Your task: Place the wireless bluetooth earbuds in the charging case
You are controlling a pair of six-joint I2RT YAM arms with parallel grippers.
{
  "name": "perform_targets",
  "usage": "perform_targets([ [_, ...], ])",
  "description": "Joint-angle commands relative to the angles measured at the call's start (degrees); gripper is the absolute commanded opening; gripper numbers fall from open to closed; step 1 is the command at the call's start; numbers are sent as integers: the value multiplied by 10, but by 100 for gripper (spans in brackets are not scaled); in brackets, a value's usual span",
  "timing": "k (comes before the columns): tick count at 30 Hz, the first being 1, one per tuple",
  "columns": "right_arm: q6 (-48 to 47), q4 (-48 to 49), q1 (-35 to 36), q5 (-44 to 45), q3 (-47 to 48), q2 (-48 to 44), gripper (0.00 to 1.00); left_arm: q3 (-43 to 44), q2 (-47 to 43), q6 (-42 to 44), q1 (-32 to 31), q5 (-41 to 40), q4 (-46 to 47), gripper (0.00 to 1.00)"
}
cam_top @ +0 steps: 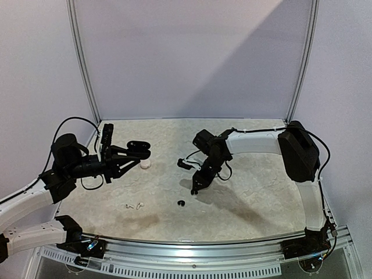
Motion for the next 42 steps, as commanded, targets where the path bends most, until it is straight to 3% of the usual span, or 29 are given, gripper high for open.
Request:
perform_targets([
  [1, 0, -43, 18, -26, -24, -15, 21, -10, -4, 9, 8, 0, -10, 0],
  [11, 3, -41, 21, -42, -26, -16, 18, -10, -4, 14, 9, 0, -14, 0],
  [16, 3, -37, 21, -46, -24, -18, 9, -10, -4, 16, 9, -1, -14, 0],
  [28, -1, -58, 21, -28, 13, -49, 0, -13, -8, 42, 9, 32, -7, 0],
  [37, -10, -73, 32, 23, 90, -160, 0, -7, -1, 100, 6, 107, 22, 0],
  [42, -10, -89, 49, 39, 182, -199, 0, -4, 14, 134, 5, 133, 34, 0],
])
